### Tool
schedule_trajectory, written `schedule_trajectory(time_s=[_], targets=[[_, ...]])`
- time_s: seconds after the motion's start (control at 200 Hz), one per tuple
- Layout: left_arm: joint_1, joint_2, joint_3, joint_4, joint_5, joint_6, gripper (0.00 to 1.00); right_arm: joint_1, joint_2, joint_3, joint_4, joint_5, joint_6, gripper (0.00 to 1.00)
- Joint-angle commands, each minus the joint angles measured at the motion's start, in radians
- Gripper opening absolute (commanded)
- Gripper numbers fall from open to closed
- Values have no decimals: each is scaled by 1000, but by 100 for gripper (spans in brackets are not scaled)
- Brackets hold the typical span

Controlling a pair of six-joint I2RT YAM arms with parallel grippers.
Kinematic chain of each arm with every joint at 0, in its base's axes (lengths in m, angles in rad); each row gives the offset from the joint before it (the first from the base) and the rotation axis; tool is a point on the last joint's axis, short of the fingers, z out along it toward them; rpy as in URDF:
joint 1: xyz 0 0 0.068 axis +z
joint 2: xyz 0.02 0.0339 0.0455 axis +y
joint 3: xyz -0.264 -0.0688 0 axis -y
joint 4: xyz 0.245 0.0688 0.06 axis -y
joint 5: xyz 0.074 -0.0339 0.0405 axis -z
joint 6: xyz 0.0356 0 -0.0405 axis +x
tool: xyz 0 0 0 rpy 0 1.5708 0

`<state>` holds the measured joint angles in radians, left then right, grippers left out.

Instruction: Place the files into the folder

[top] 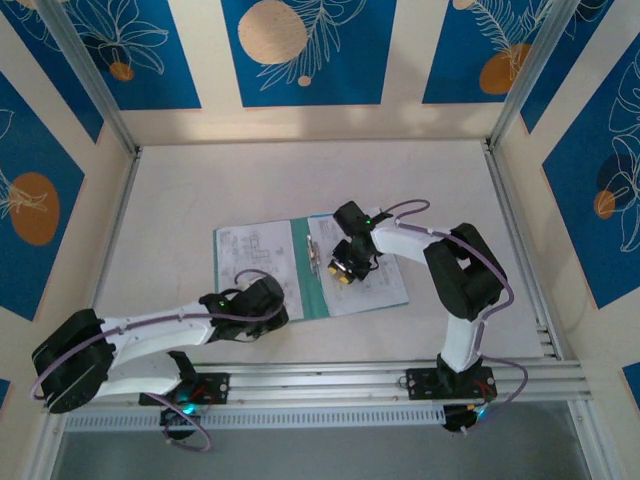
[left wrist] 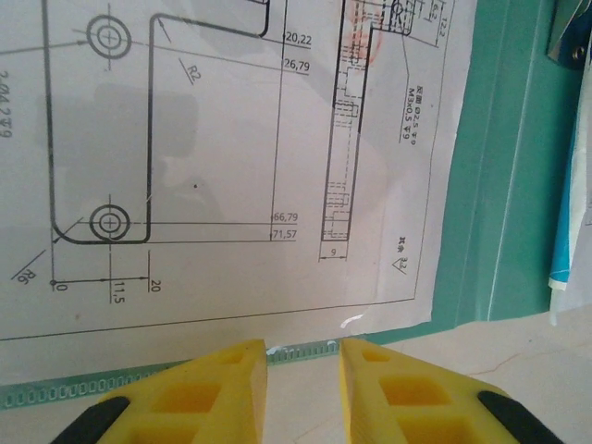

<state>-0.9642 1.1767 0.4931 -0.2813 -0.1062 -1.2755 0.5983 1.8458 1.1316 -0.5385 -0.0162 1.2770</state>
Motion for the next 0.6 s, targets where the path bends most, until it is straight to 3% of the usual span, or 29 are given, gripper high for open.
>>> schedule_trajectory(time_s=[0.0,0.595], targets=[[10,-11,-3,-49,-27,-2,26,-2,29,18,-15,-21,11,28],[9,2,-1,-38,-25,4,26,-7,-25,65,-69,25,-34,31]])
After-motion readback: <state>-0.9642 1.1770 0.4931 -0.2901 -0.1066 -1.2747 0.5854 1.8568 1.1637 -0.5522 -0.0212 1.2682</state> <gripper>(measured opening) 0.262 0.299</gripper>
